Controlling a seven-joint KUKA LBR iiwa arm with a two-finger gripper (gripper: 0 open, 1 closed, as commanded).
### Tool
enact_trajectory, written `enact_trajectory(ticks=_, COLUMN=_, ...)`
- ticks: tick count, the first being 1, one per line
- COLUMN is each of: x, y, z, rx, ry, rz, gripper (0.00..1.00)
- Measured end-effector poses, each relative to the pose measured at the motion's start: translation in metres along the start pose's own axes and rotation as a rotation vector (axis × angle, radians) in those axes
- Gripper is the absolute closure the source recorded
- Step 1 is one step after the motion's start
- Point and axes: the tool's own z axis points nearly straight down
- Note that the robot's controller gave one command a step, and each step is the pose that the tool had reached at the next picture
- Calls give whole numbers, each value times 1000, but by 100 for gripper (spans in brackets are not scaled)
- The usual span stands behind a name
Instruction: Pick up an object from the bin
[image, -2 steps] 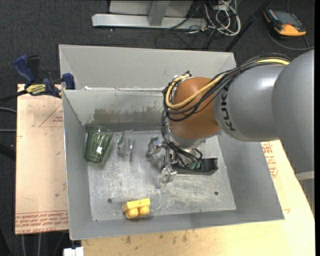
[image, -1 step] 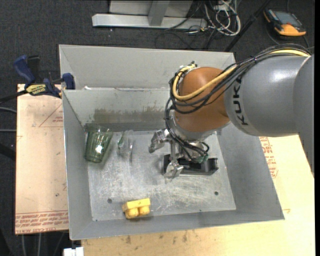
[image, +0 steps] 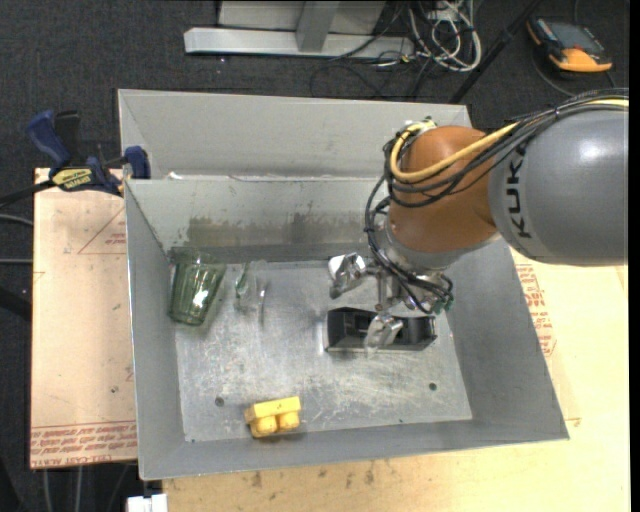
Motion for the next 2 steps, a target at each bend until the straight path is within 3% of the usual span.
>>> enact_trajectory(ticks=1, x=-7, y=-2, z=52, rx=12, ry=-6, rz=-309, gripper=100)
enact_trajectory(ticks=2, x=-7, y=-2, z=52, rx=12, ry=-6, rz=-309, gripper=100)
